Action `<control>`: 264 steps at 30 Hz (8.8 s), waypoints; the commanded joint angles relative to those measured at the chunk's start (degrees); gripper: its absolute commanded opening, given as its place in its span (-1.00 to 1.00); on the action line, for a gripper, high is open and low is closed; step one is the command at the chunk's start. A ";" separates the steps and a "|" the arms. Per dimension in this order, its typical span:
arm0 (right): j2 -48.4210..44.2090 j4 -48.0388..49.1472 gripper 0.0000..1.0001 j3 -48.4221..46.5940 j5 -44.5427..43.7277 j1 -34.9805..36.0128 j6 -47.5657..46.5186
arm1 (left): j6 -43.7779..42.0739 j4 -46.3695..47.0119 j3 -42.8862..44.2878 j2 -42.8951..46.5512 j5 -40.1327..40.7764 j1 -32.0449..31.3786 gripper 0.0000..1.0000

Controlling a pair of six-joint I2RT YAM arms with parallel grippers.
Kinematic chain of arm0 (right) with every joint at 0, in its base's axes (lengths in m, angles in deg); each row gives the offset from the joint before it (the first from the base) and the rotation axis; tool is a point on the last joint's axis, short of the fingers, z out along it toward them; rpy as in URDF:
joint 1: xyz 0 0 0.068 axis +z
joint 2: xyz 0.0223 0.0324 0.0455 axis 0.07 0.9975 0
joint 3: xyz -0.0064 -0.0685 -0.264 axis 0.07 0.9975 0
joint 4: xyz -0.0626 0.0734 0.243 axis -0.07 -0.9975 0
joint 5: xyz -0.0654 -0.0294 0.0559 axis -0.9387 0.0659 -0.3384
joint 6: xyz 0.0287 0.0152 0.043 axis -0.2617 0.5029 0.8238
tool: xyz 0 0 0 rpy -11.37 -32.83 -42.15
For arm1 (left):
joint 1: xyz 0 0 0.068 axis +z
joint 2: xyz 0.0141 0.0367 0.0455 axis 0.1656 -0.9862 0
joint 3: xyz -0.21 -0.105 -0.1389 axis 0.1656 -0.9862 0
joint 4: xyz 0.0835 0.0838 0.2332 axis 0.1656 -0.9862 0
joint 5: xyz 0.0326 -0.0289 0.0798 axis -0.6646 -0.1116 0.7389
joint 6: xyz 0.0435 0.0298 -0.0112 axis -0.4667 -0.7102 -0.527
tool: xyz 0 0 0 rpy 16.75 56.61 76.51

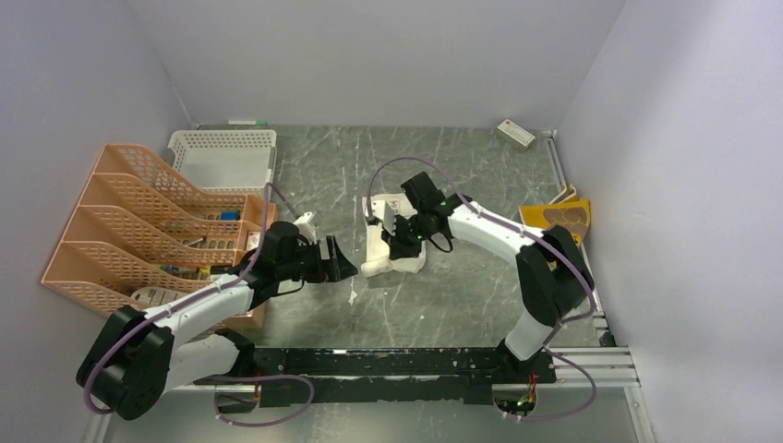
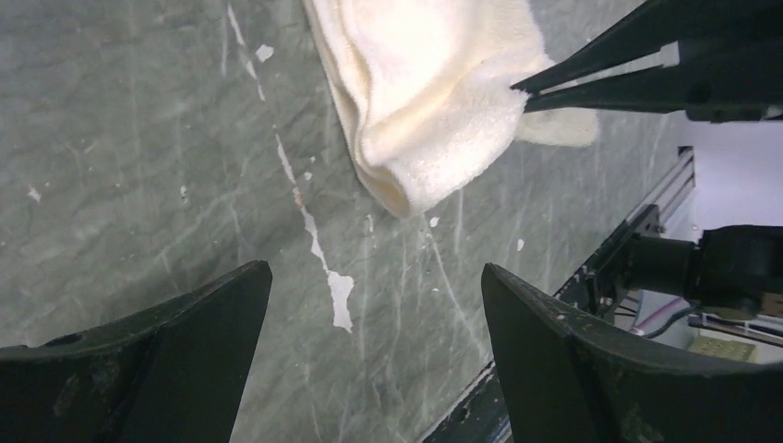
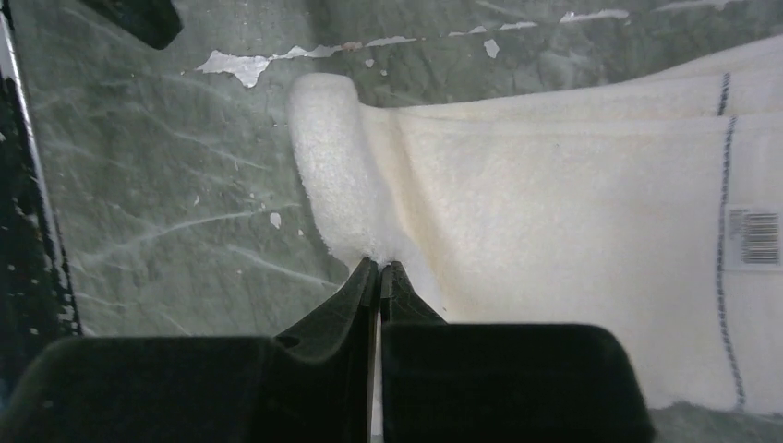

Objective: Roll the towels
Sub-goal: Roll the towel at the center of the board.

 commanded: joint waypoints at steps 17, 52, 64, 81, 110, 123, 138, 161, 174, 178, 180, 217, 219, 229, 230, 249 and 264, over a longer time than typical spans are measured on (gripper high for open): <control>8.05 -6.29 -1.00 -5.88 14.30 -11.42 3.72 | -23.15 29.86 -1.71 -5.22 2.91 -7.86 1.00; 8.55 -5.71 -1.00 -6.86 16.57 -13.83 3.06 | -23.63 54.72 7.30 -42.04 -27.57 -2.94 0.42; 7.19 -1.91 -0.37 -5.26 10.32 -13.80 6.31 | -9.90 73.41 6.50 -49.15 -33.46 0.01 -0.86; -28.53 33.22 1.00 20.71 -28.91 2.50 14.29 | -13.52 34.86 15.76 -46.17 -29.98 0.02 -0.86; -25.72 5.61 0.83 20.43 0.17 -3.51 -8.55 | -6.80 49.54 7.22 -46.29 -34.43 4.63 -0.87; -25.67 21.40 0.53 27.68 -8.31 -0.12 -0.09 | -13.88 39.14 7.10 -41.39 -33.29 5.72 -0.86; -17.33 27.92 0.07 28.31 2.20 -0.21 4.51 | -14.50 38.55 6.66 -41.98 -33.29 5.72 -0.86; -6.85 17.39 -1.00 17.18 25.06 -17.95 13.10 | -15.40 37.55 6.58 -42.02 -32.96 5.73 -0.86; 8.07 10.01 -1.00 10.09 17.02 -18.66 15.24 | -16.72 26.29 10.05 -41.16 -28.49 5.93 -0.83; 10.62 8.88 -1.00 8.94 10.52 -18.51 16.71 | -16.95 18.83 12.36 -40.37 -23.54 6.04 -0.34; 10.94 9.49 -0.81 8.93 7.58 -18.43 18.23 | -18.97 16.14 12.42 -37.61 -20.17 6.05 -0.15; 11.15 7.25 -0.57 6.84 -1.64 -14.55 20.02 | -6.34 9.03 18.94 -26.39 2.65 -9.25 -0.53; 10.77 7.26 -0.57 7.09 -1.96 -14.54 20.04 | -7.21 9.64 19.07 -26.86 3.12 -9.25 -0.64; 6.84 8.06 0.90 7.17 -5.59 -14.29 19.96 | -7.12 13.33 19.48 -38.73 1.08 -8.62 -0.86; 5.03 8.65 0.99 7.20 -7.34 -14.09 20.06 | -7.13 13.15 19.53 -39.23 1.64 -8.49 -0.86; -26.02 37.86 1.00 28.27 -58.27 15.19 16.79 | -3.96 17.65 18.18 -42.74 -2.86 -6.43 -0.86; -17.16 38.88 0.78 33.02 -43.09 20.37 -1.74 | -2.57 22.85 16.07 -44.77 -10.21 -4.89 -0.86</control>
